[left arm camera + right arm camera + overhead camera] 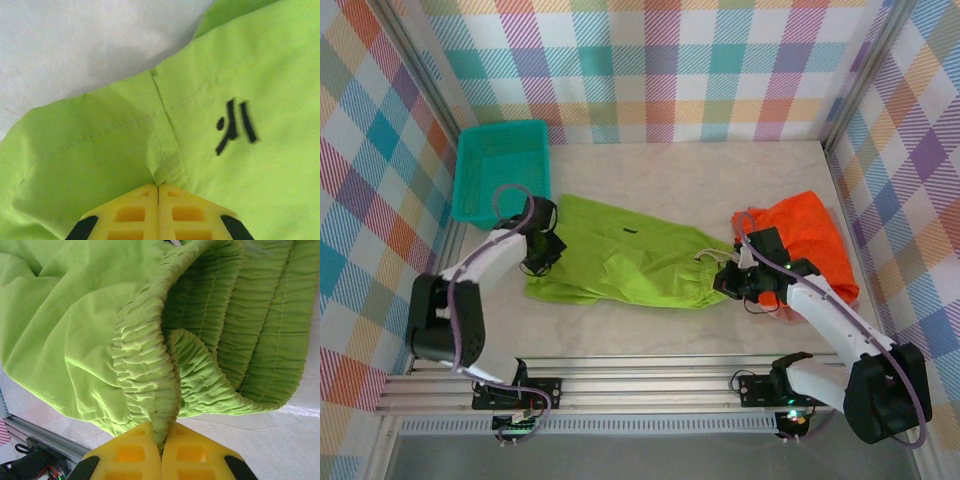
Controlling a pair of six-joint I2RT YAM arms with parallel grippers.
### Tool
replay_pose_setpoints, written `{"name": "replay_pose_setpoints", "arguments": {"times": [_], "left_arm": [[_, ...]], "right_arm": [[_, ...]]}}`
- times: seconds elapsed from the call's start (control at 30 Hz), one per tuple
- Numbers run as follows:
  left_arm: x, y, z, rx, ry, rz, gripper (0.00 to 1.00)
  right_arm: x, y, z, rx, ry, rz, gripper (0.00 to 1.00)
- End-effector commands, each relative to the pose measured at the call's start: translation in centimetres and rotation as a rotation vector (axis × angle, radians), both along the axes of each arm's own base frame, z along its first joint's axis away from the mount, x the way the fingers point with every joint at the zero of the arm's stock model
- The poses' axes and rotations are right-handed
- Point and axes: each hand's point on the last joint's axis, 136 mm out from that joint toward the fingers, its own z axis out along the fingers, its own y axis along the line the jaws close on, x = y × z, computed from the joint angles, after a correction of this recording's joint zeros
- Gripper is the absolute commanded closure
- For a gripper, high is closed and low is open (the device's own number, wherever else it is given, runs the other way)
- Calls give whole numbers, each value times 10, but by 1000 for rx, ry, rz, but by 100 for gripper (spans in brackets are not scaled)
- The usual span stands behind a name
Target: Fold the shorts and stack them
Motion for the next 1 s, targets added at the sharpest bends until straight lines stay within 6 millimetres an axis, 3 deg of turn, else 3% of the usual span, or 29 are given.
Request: {"name": "replay_pose_setpoints", "arguments": {"times": [0.0,0.17,0.37,0.63,0.97], "left_arm": [[-2,15,56,51,-129,25,100],[-12,23,97,24,-239,47,100],[-18,20,121,3,-266,-2,100],[-34,19,108,-2,-213,-29,99],[-67,14,103,-38,-178,-77,97]], "right_arm": [[0,-3,8,-13,-40,-8,100],[2,-4,16,-11,-70,-13,100],[10,-5,37,-29,-124,2,100],[18,-8,69,-74,-210,38,100],[1,-13,59,-89,-168,62,100]]}}
